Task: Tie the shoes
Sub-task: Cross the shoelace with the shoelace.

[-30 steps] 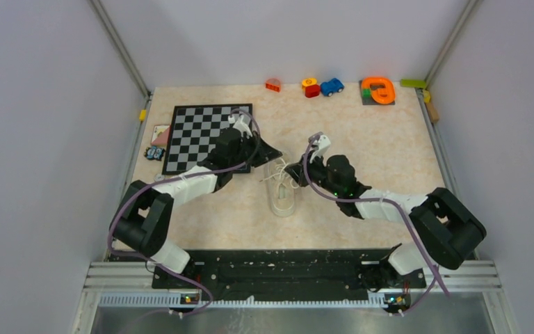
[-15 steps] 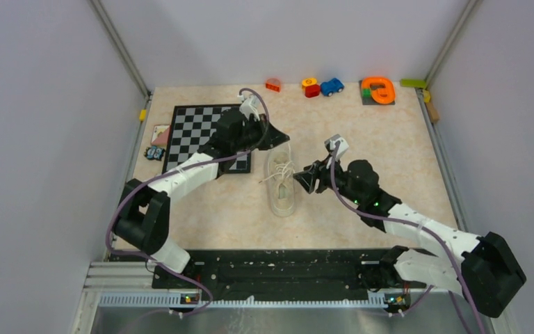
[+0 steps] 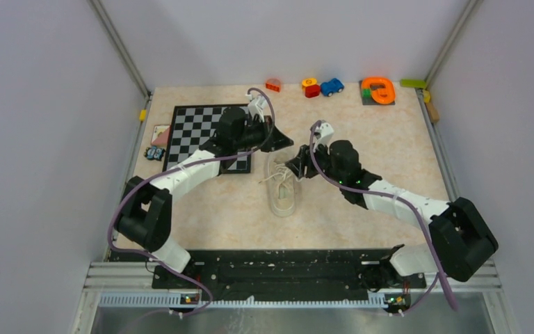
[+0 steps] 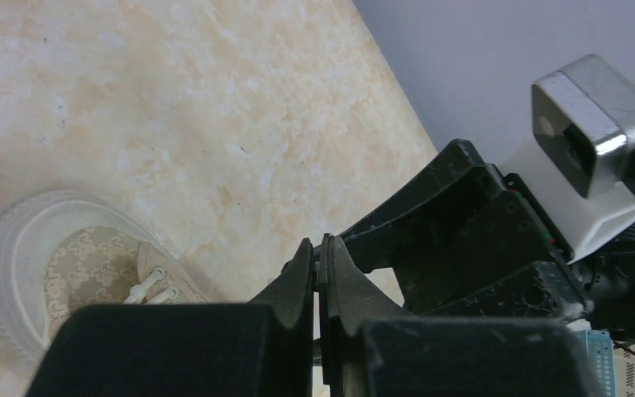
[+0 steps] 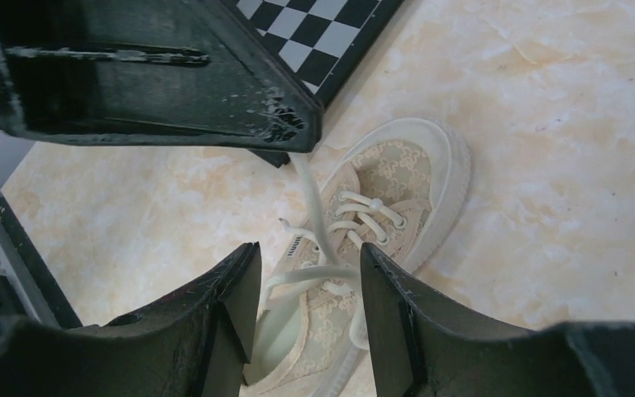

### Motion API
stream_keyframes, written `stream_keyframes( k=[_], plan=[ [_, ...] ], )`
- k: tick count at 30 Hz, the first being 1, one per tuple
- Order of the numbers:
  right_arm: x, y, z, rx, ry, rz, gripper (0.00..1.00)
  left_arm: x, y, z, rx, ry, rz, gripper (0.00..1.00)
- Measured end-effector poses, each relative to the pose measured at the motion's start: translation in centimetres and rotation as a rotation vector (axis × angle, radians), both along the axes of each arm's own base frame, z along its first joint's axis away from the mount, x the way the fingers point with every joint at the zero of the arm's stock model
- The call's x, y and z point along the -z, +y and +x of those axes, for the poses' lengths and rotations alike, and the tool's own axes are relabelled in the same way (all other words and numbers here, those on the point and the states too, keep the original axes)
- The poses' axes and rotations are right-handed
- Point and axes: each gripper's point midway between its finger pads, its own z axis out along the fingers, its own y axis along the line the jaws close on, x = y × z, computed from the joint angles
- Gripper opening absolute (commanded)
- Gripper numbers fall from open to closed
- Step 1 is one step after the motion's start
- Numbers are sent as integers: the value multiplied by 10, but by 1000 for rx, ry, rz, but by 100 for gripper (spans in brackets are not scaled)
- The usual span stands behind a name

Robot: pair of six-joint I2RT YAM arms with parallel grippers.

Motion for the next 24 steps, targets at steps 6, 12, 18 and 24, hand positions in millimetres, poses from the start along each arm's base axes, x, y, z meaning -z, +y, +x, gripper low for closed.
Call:
stream_keyframes(
  k=[6, 12, 18, 24],
  plan=[
    [3, -4, 12, 65, -3, 2, 34, -3, -2, -3, 22, 3, -5, 0],
    [-6, -3, 16, 80, -28, 31, 8, -10, -5, -9, 64, 3, -18, 0],
    [-11, -4, 20, 100, -46, 46, 0, -11, -5, -16, 107, -17, -11, 68],
    [-25, -24, 23, 188, -74, 77, 0, -18, 16, -26, 53, -68, 25, 76]
  ],
)
